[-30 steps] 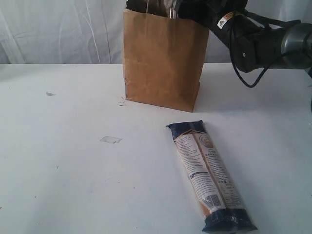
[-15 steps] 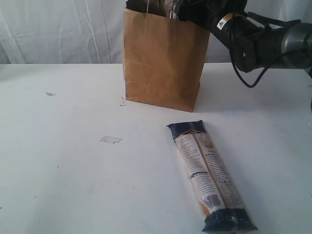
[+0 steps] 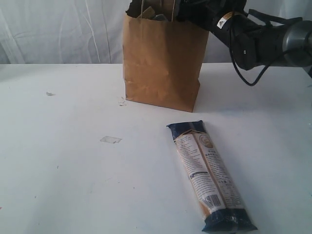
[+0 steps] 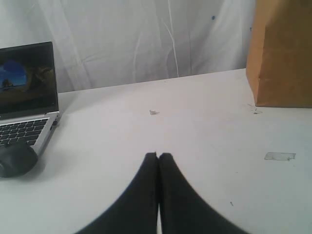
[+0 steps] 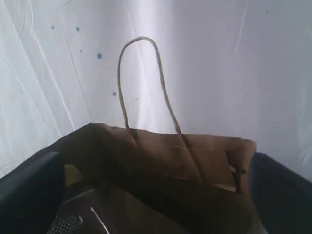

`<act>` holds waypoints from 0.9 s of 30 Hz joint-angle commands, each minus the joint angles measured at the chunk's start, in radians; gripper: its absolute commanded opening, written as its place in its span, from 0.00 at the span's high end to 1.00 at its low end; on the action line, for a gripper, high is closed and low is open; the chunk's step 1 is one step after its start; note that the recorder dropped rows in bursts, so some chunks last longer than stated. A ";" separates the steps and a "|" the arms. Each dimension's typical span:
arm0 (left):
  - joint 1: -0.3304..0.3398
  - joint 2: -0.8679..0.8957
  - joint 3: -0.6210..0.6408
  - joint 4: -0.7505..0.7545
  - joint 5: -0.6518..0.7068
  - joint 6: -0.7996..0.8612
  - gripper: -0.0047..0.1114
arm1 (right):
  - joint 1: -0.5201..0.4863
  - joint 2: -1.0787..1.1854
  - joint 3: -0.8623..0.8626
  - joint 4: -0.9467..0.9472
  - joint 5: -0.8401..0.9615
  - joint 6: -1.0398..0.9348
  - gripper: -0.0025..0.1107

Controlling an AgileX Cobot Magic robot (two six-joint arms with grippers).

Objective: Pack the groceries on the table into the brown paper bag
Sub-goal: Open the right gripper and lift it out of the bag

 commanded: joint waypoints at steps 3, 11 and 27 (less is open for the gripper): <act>-0.006 -0.008 0.003 -0.002 0.001 -0.002 0.96 | 0.000 -0.022 -0.002 0.001 -0.029 0.004 0.15; -0.006 -0.008 0.003 -0.002 0.001 -0.002 0.96 | 0.000 -0.130 -0.002 -0.006 0.055 0.006 0.15; -0.006 -0.008 0.003 -0.002 0.001 -0.002 0.96 | 0.015 -0.503 -0.002 -0.002 1.283 -0.289 0.15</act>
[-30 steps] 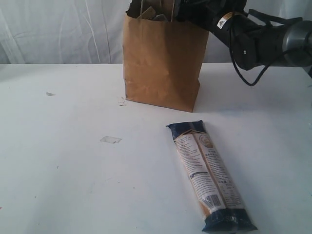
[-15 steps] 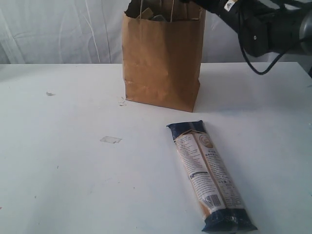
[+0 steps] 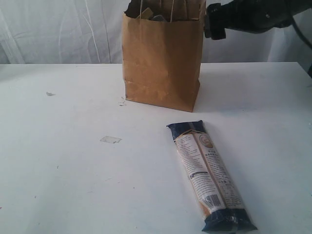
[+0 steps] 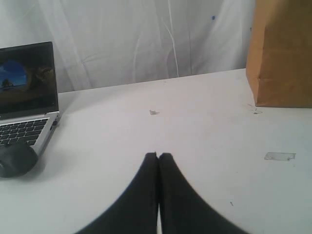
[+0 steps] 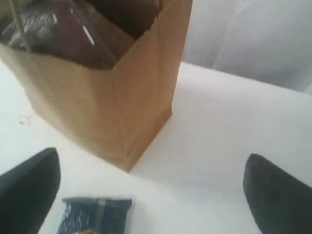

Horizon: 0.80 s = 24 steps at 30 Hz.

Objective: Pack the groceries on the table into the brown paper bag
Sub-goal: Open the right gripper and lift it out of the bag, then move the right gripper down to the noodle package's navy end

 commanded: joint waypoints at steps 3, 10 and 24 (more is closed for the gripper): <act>-0.006 -0.008 0.003 -0.002 0.001 -0.002 0.96 | 0.000 -0.106 -0.002 0.144 0.260 -0.161 0.15; -0.006 -0.008 0.003 -0.002 0.001 -0.002 0.96 | 0.000 -0.066 0.049 0.377 0.373 -0.262 0.15; -0.006 -0.008 0.003 -0.002 0.001 -0.002 0.96 | 0.000 0.303 0.034 0.378 0.234 -0.209 0.15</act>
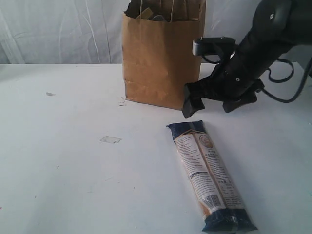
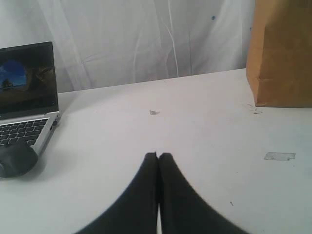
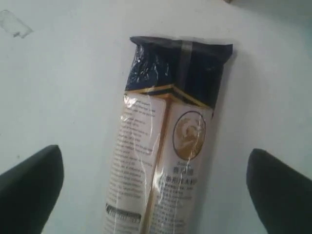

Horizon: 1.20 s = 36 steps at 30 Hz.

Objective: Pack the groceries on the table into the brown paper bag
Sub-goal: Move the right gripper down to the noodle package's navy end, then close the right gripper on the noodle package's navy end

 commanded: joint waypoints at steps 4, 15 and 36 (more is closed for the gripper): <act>-0.006 -0.008 0.003 -0.002 0.001 -0.002 0.96 | 0.000 0.143 -0.023 0.008 -0.046 0.031 0.15; -0.006 -0.008 0.003 -0.002 0.001 -0.002 0.96 | 0.043 0.237 -0.023 -0.002 -0.100 -0.028 0.15; -0.006 -0.008 0.003 -0.002 0.001 -0.002 0.96 | 0.070 0.312 -0.023 -0.076 -0.176 0.003 0.15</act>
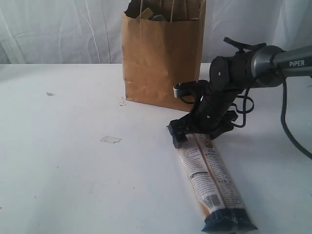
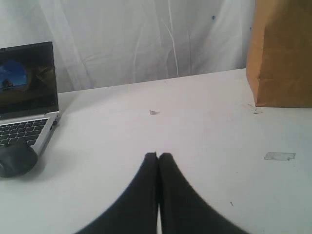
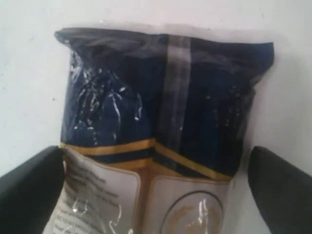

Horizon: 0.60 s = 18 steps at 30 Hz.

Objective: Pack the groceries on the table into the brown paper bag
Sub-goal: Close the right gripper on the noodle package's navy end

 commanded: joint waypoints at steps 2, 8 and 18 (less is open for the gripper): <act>-0.006 -0.008 0.003 -0.002 0.001 0.000 0.96 | -0.002 0.022 -0.003 0.043 0.010 -0.069 0.15; -0.006 -0.008 0.003 -0.002 0.001 -0.002 0.96 | -0.002 0.024 -0.003 0.043 0.010 -0.067 0.19; -0.006 -0.008 0.003 -0.002 0.001 -0.002 0.96 | -0.002 0.024 -0.003 0.033 0.066 -0.069 0.90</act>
